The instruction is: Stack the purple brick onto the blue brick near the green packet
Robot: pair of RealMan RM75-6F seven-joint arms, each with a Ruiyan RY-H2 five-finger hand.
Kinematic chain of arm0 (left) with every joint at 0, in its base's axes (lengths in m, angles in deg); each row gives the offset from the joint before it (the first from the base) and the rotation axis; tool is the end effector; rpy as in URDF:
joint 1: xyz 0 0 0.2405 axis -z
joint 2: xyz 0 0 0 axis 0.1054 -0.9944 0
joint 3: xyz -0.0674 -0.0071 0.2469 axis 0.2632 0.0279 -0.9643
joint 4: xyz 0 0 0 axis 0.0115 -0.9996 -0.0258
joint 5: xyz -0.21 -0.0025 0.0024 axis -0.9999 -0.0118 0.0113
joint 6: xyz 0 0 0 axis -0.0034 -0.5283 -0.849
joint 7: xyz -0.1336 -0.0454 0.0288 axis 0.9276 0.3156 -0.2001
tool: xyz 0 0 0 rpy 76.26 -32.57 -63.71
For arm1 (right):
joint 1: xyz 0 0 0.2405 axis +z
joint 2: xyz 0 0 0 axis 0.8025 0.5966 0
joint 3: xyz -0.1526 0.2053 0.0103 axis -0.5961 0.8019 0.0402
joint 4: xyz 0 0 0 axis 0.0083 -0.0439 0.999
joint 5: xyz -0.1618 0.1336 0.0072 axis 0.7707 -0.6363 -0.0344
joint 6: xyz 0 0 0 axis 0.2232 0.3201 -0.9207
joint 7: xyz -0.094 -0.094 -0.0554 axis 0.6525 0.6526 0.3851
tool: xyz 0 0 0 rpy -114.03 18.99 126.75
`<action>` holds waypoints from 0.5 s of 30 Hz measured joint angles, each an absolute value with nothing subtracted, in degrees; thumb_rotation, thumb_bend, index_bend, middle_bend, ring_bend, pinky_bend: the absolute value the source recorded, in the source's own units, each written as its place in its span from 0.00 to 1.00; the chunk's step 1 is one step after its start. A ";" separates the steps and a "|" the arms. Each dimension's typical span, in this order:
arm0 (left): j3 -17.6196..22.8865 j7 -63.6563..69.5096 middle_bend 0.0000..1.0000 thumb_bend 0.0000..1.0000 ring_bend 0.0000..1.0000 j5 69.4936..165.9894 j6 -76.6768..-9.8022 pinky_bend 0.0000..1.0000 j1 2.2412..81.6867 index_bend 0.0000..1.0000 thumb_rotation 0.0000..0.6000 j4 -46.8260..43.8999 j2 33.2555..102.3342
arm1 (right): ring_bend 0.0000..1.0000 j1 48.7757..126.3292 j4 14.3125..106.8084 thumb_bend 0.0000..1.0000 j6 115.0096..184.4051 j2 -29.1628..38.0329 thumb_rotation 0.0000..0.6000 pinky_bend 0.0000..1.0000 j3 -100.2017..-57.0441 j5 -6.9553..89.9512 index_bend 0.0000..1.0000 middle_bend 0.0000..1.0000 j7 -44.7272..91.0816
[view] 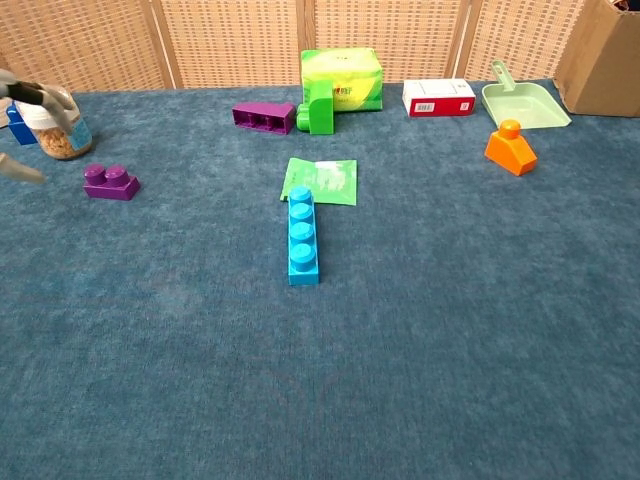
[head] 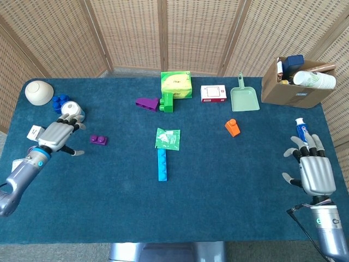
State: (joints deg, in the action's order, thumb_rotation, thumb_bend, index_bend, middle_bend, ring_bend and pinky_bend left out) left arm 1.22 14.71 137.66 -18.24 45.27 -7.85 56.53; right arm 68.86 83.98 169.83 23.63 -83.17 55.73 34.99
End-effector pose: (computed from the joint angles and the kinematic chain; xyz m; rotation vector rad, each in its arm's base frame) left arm -0.2819 0.3896 0.1024 -1.8360 -0.9721 -0.6151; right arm -0.2693 -0.2422 0.1624 1.3776 -0.7841 0.9267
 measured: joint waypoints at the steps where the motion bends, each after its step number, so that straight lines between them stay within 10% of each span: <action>1: 1.15 14.98 0.08 0.20 0.00 137.81 -17.78 0.00 45.92 0.26 0.72 -8.72 57.22 | 0.00 68.72 84.06 0.10 169.93 23.69 1.00 0.02 -83.08 55.71 0.44 0.20 35.11; 15: -0.64 18.97 0.09 0.20 0.00 139.62 -14.28 0.00 51.07 0.32 0.74 -18.30 64.43 | 0.00 66.25 85.07 0.09 171.31 24.52 1.00 0.02 -82.02 55.44 0.44 0.20 35.81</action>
State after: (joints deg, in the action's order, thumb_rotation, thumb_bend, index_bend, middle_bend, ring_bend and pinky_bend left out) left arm -0.64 18.97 139.62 -14.28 51.07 -18.30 64.43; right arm 66.25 85.07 171.31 24.52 -82.02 55.44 35.81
